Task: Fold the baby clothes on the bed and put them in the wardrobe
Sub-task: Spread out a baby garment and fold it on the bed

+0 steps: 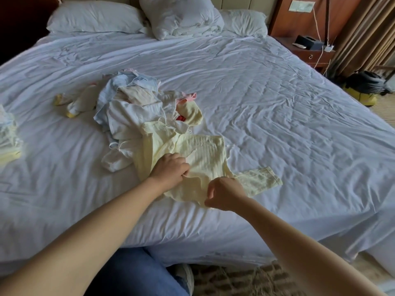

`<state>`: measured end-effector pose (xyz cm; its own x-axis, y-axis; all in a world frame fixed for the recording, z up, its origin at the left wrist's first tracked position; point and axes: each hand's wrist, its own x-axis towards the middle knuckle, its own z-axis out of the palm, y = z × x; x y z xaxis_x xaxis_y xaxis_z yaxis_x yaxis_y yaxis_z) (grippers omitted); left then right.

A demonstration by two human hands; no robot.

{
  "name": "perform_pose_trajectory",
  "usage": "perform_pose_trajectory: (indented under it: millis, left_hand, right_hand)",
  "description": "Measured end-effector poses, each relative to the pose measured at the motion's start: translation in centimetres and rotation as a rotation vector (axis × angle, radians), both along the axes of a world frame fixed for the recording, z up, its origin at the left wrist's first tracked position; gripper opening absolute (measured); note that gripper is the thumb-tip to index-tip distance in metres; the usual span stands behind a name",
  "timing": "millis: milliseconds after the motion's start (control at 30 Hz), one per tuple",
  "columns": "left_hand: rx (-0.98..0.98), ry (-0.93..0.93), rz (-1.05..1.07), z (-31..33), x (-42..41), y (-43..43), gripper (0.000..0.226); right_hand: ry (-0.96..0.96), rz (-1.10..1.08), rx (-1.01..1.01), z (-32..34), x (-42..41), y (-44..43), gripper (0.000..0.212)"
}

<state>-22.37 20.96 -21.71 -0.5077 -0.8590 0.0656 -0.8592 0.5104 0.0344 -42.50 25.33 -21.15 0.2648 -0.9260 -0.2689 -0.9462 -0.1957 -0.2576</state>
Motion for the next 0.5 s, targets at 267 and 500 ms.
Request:
perform_pose_trajectory:
  millis: [267, 500]
  left_hand:
    - [0.053, -0.082, 0.057, -1.3, 1.1, 1.8, 0.025]
    - [0.201, 0.119, -0.206, -1.2, -1.6, 3.9, 0.029]
  right_hand:
    - [-0.095, 0.201, 0.111, 0.1, -2.0, 1.0, 0.014]
    - [-0.128, -0.01, -0.12, -0.4, -7.6, 0.7, 0.022]
